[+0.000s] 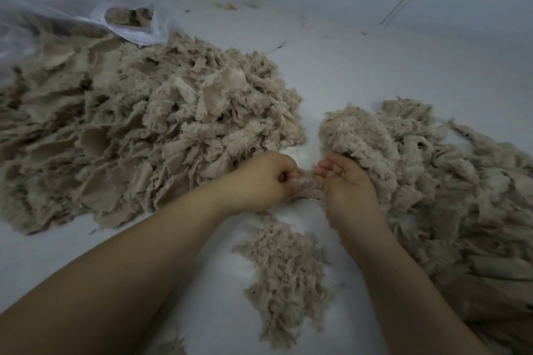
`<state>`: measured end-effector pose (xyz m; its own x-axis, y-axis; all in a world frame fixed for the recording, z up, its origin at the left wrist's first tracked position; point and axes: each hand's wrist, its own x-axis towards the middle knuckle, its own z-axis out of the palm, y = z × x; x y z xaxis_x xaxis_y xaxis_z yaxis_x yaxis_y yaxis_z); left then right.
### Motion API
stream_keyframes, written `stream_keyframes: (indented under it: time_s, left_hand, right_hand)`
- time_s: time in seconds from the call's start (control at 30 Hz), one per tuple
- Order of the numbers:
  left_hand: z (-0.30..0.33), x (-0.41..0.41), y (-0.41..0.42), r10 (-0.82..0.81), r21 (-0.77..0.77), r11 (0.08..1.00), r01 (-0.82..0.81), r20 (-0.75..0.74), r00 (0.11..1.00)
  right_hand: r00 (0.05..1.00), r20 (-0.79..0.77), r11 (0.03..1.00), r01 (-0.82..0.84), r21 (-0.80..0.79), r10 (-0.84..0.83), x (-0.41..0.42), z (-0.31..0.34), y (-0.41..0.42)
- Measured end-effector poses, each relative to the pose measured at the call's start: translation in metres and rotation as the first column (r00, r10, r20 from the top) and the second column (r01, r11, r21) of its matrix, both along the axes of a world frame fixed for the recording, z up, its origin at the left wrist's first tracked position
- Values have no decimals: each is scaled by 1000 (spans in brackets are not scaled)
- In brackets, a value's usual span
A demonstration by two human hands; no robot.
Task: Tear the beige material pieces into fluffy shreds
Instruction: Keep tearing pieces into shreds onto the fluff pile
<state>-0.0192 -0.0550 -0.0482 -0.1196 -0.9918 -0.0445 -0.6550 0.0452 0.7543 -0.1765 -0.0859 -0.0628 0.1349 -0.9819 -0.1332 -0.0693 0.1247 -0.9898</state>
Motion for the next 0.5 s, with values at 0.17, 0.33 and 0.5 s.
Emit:
stream_keyframes:
  time_s: [0.17, 0.33, 0.5]
  left_hand:
    - [4, 6, 9, 62, 105, 994, -38, -234, 970]
    - [9, 13, 15, 115, 169, 984, -57, -359, 926]
    - [9, 20, 20, 136, 201, 979, -47, -456, 880]
  right_hand:
    - [998, -25, 998, 52, 34, -51, -5, 0, -8]
    - [995, -85, 999, 45, 8, -44, -6, -3, -8]
    - [983, -182, 999, 28, -37, -34, -7, -5, -7]
